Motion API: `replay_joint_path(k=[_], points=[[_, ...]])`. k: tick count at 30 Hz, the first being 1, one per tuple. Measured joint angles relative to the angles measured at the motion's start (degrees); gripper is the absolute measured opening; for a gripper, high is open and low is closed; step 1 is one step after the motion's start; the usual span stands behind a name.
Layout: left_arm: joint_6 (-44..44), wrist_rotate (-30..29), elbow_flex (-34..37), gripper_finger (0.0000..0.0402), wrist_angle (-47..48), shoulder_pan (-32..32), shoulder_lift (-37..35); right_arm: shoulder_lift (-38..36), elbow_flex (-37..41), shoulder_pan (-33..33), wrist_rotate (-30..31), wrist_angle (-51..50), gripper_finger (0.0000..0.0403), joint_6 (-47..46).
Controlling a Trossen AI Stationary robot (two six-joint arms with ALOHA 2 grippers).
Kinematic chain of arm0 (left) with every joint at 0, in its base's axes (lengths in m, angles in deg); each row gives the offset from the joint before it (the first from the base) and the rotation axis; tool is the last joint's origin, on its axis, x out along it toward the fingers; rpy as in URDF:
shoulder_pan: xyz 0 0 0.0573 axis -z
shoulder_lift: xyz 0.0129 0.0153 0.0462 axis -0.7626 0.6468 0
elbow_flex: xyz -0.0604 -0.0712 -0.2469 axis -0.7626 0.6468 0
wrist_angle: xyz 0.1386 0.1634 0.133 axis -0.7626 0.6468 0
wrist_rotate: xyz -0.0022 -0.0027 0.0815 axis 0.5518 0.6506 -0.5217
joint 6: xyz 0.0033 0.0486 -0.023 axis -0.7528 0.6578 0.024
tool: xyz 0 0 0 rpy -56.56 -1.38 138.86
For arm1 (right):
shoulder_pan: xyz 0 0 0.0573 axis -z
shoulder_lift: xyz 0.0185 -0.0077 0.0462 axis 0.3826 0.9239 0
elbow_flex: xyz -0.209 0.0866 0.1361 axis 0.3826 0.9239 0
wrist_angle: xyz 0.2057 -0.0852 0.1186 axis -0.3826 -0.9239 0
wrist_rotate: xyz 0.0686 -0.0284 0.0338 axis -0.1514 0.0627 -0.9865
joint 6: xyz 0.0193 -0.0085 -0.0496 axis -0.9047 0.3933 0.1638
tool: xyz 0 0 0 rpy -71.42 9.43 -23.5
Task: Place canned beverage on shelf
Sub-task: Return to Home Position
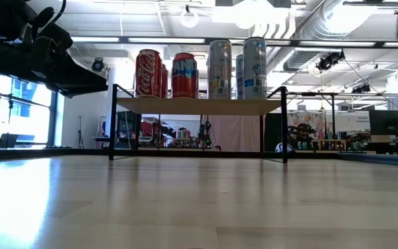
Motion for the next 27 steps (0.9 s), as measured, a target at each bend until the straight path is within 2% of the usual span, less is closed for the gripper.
replay_joint_path(k=[4,11,16,22,27], points=[[0.0,0.01,0.0,0.017,0.0,0.0,0.0,0.0,0.0,9.35,-0.23,-0.56,0.0339,-1.33],[0.0,0.01,0.0,0.017,-0.01,0.0,0.0,0.02,-0.02,27.03,-2.29,-2.81,0.0339,-18.39],[0.0,0.01,0.0,0.017,0.0,0.0,0.0,0.04,-0.02,41.21,-4.4,-5.31,0.0339,-25.26],[0.0,0.01,0.0,0.017,-0.02,0.0,0.0,0.04,-0.04,56.16,-4.42,-7.47,0.0339,-27.75],[0.0,0.01,0.0,0.017,-0.01,0.0,0.0,0.05,-0.07,64.04,-4.31,-7.51,0.0339,-27.66]])
